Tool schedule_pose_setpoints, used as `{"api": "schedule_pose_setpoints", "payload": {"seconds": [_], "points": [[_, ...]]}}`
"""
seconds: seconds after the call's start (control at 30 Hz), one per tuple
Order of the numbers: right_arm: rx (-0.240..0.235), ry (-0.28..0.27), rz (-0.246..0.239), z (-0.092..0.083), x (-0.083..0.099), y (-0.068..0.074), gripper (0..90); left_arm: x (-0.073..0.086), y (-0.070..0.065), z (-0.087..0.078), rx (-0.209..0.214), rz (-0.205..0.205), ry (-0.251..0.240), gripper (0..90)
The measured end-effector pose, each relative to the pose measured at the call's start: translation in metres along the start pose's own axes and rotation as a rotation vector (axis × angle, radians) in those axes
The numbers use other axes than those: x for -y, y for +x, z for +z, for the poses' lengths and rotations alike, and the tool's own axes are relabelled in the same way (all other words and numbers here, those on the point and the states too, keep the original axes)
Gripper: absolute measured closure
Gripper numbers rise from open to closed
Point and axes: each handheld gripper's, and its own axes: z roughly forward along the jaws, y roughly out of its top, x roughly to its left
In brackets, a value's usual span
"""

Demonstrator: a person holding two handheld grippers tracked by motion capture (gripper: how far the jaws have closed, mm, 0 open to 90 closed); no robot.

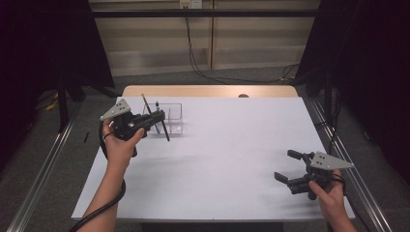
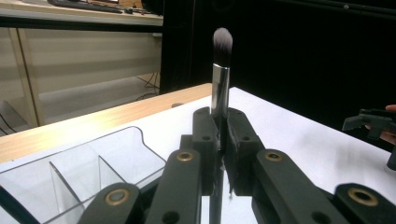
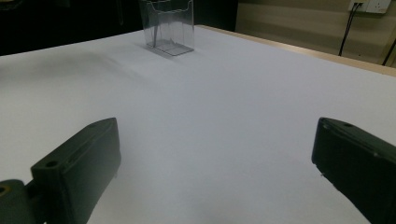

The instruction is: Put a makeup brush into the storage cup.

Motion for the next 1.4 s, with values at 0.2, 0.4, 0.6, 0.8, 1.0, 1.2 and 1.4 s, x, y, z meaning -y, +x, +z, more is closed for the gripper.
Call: {"api": "schedule_pose_setpoints", "payload": {"seconds": [0.2,0.4,0.6,0.8,1.0,1.2,1.4], "points": [[-0.002,0.002,-0.003,0.0,0.0,0.0,1.2,-0.005,0.006,-0.001,-0.016,-0.004,0.004,83.9],[-0.002,0.006,-0.007,0.0,0.0,-0.001,1.2,-0.01,0.009,-0.001,-0.027,-0.004,0.007,83.9],[-0.007,0.008,-0.006,0.002,0.0,-0.001,1.2,-0.015,0.014,-0.001,-0.041,-0.017,-0.004,83.9],[-0.012,0.011,-0.01,0.003,0.0,-0.002,1.2,-0.021,0.018,-0.003,-0.061,-0.012,-0.007,83.9],[-0.018,0.012,-0.009,0.005,0.0,-0.002,1.2,-0.029,0.021,-0.002,-0.076,-0.002,-0.006,83.9],[-0.019,0.015,-0.011,0.005,0.0,-0.002,1.2,-0.036,0.024,-0.002,-0.092,0.004,-0.012,83.9],[-0.024,0.018,-0.014,0.005,0.0,-0.001,1.1,-0.04,0.027,-0.002,-0.105,-0.006,-0.027,83.9]]}}
